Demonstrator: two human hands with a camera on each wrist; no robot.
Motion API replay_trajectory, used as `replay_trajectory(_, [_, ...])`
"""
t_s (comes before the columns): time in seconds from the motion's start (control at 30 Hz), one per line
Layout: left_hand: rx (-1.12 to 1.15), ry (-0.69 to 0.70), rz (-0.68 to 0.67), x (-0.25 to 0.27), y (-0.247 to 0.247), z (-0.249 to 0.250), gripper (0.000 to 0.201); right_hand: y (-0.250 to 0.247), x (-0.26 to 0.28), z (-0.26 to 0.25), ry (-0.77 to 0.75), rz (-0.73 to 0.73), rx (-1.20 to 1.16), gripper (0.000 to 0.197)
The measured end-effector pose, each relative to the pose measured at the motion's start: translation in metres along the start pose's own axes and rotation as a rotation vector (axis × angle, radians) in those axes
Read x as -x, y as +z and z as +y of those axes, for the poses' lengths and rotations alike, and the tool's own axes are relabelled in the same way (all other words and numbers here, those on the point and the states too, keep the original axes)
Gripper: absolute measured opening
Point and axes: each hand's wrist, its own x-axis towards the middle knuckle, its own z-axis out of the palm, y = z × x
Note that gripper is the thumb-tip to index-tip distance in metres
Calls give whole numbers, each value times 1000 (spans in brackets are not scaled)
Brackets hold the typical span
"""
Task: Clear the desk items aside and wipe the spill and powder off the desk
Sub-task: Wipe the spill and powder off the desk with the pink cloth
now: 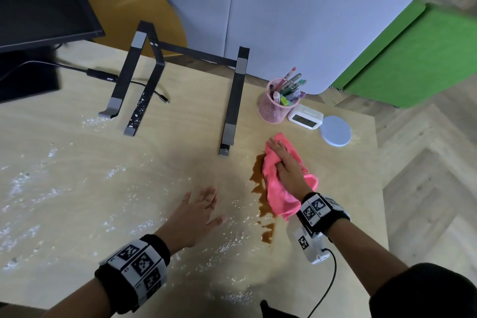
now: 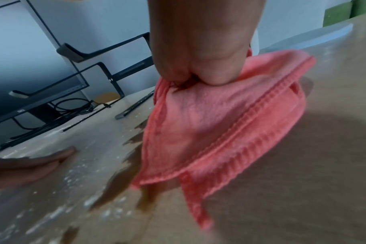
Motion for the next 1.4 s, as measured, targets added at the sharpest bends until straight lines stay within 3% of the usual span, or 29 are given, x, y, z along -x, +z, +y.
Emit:
replay_trajectory(0.17, [2,-2,3,-1,1,0,138,3,1,-15,-14,-62,-85,41])
replay_trajectory(0.27, [15,1,-7,-1,1,0,138,8,7,-3,49,43,213,56])
replay_trajectory(0.47, [15,15,4,-1,4,-3,132,26,9,-8,267,64,244,88])
replay_trajectory(0.63, [34,13,10,2,0,-1,110,25,7,-7,294,126,154,50])
replay_trajectory(0.77, [21,16,13,3,1,-2,109,20,5,-5,245,123,106,42])
replay_trajectory(0.97, [-4,33,1,3,0,-3,118,15,3,-28,257,179,-232,36])
replay_trajectory(1.1, [-7,26,-16,4,-2,-1,112,16,11,-29,311,73,-123,40])
replay_trajectory(1.23, [-35,33,-33,4,-4,-2,120,36,27,-27,328,-34,-369,34])
replay_trajectory(1.4, [-30,21,-50,8,-10,3,113,37,44,-44,366,-141,-557,31])
